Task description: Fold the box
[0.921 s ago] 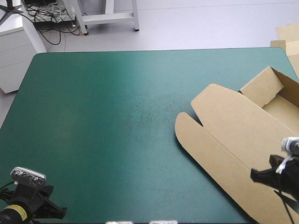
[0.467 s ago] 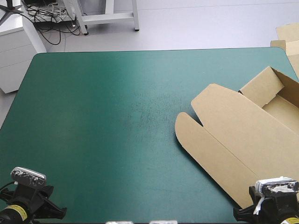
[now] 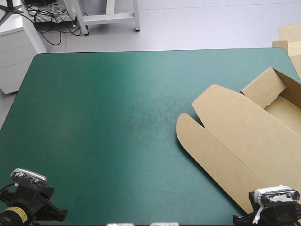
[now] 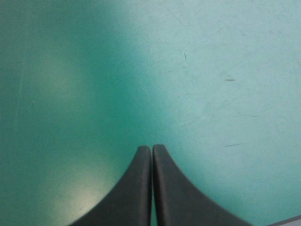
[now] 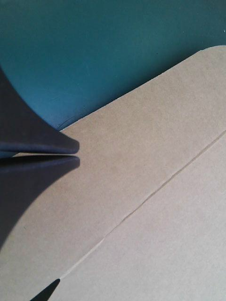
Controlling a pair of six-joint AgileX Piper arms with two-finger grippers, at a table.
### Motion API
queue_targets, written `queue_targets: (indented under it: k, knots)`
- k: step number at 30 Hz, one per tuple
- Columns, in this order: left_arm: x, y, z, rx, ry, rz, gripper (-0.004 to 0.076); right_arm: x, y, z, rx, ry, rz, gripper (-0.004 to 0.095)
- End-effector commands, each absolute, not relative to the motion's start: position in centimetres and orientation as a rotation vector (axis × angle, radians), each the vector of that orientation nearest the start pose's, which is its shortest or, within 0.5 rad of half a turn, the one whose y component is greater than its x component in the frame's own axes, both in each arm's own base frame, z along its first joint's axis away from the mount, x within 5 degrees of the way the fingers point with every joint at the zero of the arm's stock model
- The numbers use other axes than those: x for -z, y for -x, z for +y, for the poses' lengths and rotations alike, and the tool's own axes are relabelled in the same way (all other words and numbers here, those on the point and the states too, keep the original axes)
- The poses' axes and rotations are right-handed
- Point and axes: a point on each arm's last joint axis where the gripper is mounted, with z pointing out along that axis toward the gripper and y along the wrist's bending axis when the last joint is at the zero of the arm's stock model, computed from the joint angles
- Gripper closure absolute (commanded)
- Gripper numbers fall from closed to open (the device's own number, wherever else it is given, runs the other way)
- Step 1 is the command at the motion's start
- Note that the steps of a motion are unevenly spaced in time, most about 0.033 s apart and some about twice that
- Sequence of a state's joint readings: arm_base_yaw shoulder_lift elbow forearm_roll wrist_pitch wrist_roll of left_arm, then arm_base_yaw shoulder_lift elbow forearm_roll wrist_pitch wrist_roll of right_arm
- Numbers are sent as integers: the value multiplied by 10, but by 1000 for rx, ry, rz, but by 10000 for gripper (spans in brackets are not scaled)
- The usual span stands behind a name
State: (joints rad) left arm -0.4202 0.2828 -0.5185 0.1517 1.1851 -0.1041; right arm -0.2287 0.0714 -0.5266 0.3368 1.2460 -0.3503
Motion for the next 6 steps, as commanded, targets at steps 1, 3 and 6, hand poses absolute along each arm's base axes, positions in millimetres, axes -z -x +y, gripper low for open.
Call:
queue_targets:
  k: [1, 3, 6]
  knots:
    - [-280, -36, -2, 55, -392, 2332, 734, -282, 1, 31, -124, 187, 2182, 913]
    - [-280, -36, -2, 55, -392, 2332, 734, -282, 1, 31, -124, 187, 2182, 913]
    - [-280, -36, -2, 55, -392, 2332, 734, -282, 1, 31, -124, 187, 2182, 913]
